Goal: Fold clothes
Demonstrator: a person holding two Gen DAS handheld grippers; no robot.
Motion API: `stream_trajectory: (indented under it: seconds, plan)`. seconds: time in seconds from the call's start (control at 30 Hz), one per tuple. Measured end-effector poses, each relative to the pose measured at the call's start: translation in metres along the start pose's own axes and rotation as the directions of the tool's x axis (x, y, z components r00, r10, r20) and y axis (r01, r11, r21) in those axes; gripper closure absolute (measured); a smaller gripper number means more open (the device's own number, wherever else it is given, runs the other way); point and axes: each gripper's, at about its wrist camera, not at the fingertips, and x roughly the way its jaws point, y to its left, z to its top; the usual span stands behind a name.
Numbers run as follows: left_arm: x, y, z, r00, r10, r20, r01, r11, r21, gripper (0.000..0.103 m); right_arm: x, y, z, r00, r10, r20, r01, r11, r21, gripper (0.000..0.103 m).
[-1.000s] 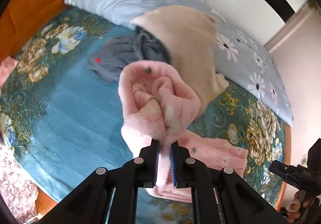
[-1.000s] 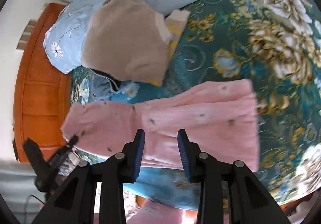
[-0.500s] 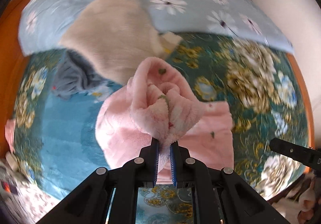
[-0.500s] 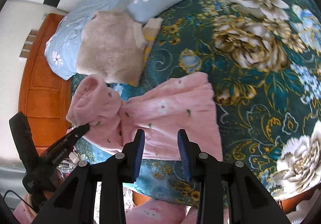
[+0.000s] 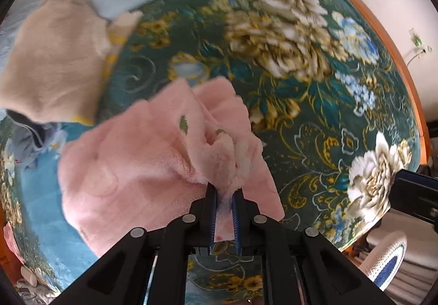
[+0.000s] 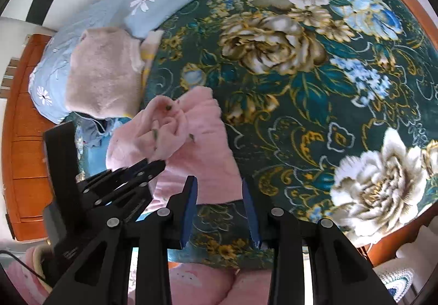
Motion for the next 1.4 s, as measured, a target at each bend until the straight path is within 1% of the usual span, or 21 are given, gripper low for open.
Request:
stream_trajectory:
  seconds: [0.1,0.17,0.23,0.27,0.37,0.4,0.43,0.5,0.53,0.57,0.63,0.7,0.77,0.87,0.97,1.07,1.13,1.2,1.27,1.3,1.4]
  plan:
    - [0.016,0.010,-0.002,0.996,-0.055,-0.063,0.052,0.998,-0.047,0.082,0.002,0.000,-0.001,1.000,-0.013,-0.013,0.013,1.000,0.000,0.068]
    - [0.020,0.015,-0.006,0.988,-0.119,-0.097,0.112,0.991,-0.077,0.056,0.005,0.001,0.001,1.000,-0.017,-0.020,0.017,1.000,0.003,0.068]
    - [0.016,0.018,-0.008,0.980,-0.171,-0.103,0.163,0.984,-0.076,0.050,0.010,0.003,0.005,1.000,-0.012,-0.027,0.012,1.000,0.008,0.068]
    - [0.010,0.020,-0.009,0.976,-0.194,-0.098,0.188,0.980,-0.065,0.049,0.014,0.005,0.007,0.999,-0.006,-0.031,0.007,1.000,0.011,0.068]
    - [-0.017,0.037,-0.008,0.969,-0.243,-0.033,0.241,0.969,-0.051,0.046,0.023,0.012,0.015,0.999,0.024,-0.038,-0.024,1.000,0.013,0.068]
    - [-0.028,0.047,-0.008,0.969,-0.245,-0.001,0.245,0.968,-0.058,0.045,0.027,0.016,0.019,0.998,0.040,-0.041,-0.040,0.999,0.013,0.068]
    - [-0.038,0.060,-0.007,0.971,-0.236,0.034,0.238,0.968,-0.073,0.043,0.033,0.020,0.022,0.997,0.062,-0.050,-0.062,0.998,0.005,0.068]
    - [-0.054,0.097,-0.008,0.978,-0.189,0.083,0.200,0.967,-0.155,0.043,0.048,0.031,0.029,0.992,0.107,-0.071,-0.108,0.994,-0.015,0.061]
    - [-0.062,0.116,-0.009,0.981,-0.162,0.103,0.180,0.963,-0.201,0.042,0.055,0.036,0.033,0.988,0.129,-0.082,-0.131,0.991,-0.025,0.060]
    - [-0.067,0.136,-0.012,0.984,-0.136,0.113,0.161,0.953,-0.255,0.042,0.062,0.041,0.036,0.984,0.151,-0.094,-0.154,0.987,-0.034,0.058]
    - [-0.074,0.176,-0.021,0.989,-0.090,0.117,0.127,0.921,-0.368,0.042,0.080,0.052,0.041,0.975,0.178,-0.135,-0.187,0.981,-0.056,0.051]
    - [-0.079,0.212,-0.034,0.992,-0.056,0.112,0.103,0.877,-0.469,0.042,0.103,0.063,0.044,0.961,0.203,-0.190,-0.220,0.972,-0.076,0.051]
    - [-0.082,0.240,-0.047,0.994,-0.038,0.100,0.087,0.834,-0.546,0.042,0.125,0.072,0.047,0.951,0.205,-0.230,-0.230,0.969,-0.091,0.050]
    - [-0.083,0.272,-0.065,0.997,-0.017,0.072,0.059,0.780,-0.622,0.042,0.150,0.080,0.054,0.947,0.182,-0.263,-0.219,0.969,-0.115,0.050]
    - [-0.077,0.289,-0.077,0.999,-0.017,0.041,0.040,0.742,-0.670,0.042,0.170,0.086,0.060,0.941,0.179,-0.287,-0.220,0.969,-0.116,0.050]
    - [-0.070,0.298,-0.079,0.999,-0.030,0.025,0.039,0.716,-0.697,0.042,0.183,0.092,0.062,0.934,0.181,-0.307,-0.223,0.969,-0.106,0.050]
    - [-0.065,0.300,-0.077,0.999,-0.046,0.022,0.048,0.707,-0.706,0.042,0.189,0.096,0.062,0.931,0.174,-0.321,-0.218,0.970,-0.106,0.057]
    - [-0.060,0.297,-0.073,0.998,-0.062,0.018,0.057,0.711,-0.701,0.042,0.193,0.099,0.059,0.927,0.157,-0.339,-0.209,0.970,-0.123,0.079]
    - [-0.056,0.290,-0.068,0.997,-0.077,0.015,0.067,0.727,-0.684,0.042,0.191,0.101,0.057,0.929,0.148,-0.339,-0.206,0.968,-0.142,0.089]
    - [-0.054,0.286,-0.066,0.996,-0.086,0.014,0.073,0.736,-0.673,0.042,0.187,0.101,0.057,0.932,0.157,-0.326,-0.212,0.967,-0.140,0.091]
    - [-0.050,0.278,-0.061,0.994,-0.111,0.017,0.095,0.757,-0.646,0.042,0.158,0.095,0.064,0.942,0.217,-0.257,-0.252,0.961,-0.111,0.092]
